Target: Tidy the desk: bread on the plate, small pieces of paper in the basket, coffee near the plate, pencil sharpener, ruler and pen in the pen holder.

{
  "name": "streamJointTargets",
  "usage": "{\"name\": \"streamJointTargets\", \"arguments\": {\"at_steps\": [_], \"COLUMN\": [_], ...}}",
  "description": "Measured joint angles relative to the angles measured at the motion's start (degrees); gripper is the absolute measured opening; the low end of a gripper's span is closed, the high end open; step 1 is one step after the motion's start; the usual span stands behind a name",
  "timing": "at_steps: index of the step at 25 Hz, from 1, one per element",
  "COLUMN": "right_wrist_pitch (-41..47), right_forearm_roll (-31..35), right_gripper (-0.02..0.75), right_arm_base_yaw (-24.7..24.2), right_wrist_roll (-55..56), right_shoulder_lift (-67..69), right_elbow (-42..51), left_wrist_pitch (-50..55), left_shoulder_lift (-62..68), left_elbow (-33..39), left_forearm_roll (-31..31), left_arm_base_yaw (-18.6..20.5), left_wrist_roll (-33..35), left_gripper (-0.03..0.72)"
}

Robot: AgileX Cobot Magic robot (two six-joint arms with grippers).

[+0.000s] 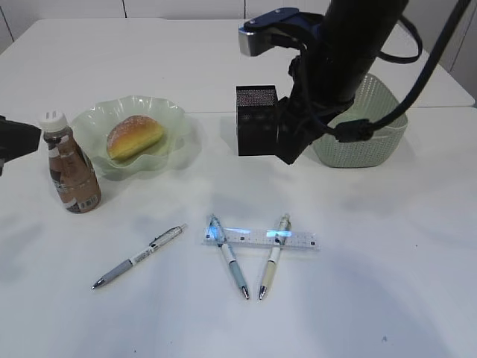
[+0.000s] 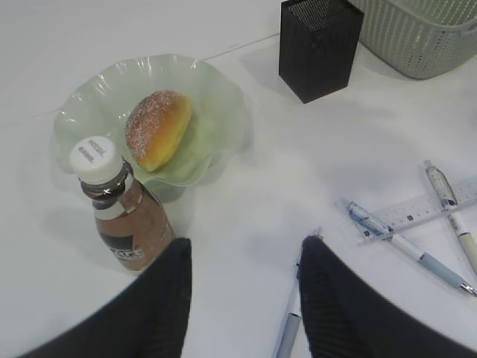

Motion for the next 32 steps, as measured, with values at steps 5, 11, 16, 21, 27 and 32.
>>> {"name": "streamJointTargets", "arguments": {"at_steps": [5, 11, 16, 21, 27, 32], "right_wrist_pitch": [-0.3, -0.8, -0.9, -1.0, -1.7, -3.0], "right_forearm_roll": [0.2, 0.3, 0.4, 0.5, 0.6, 0.7], "right_gripper": [0.427, 0.427, 0.427, 0.427, 0.427, 0.427], "right_arm_base_yaw": [0.0, 0.1, 0.1, 0.3, 2.2, 4.1], "right_wrist_roll": [-3.1, -4.8, -6.0, -11.9, -14.4, -15.0], "right_shoulder_lift": [3.5, 5.9, 5.9, 5.9, 7.0, 9.4], "right_elbow": [0.0, 0.1, 0.1, 0.1, 0.1, 0.1], "left_wrist_pitch": [1.2, 1.4, 1.6, 2.5, 3.9, 3.9], "left_shoulder_lift": [-2.5, -3.0, -3.0, -3.0, -3.0, -3.0], "left_elbow": [0.0, 0.0, 0.0, 0.0, 0.0, 0.0], "left_forearm_roll": [0.0, 0.0, 1.5, 5.2, 5.6, 5.8], "left_arm_base_yaw": [0.0, 0.0, 0.0, 0.0, 0.0, 0.0], "left_wrist_roll": [0.0, -0.1, -0.1, -0.1, -0.1, -0.1], "left_gripper": [0.33, 0.329, 0.329, 0.328, 0.327, 0.323]}}
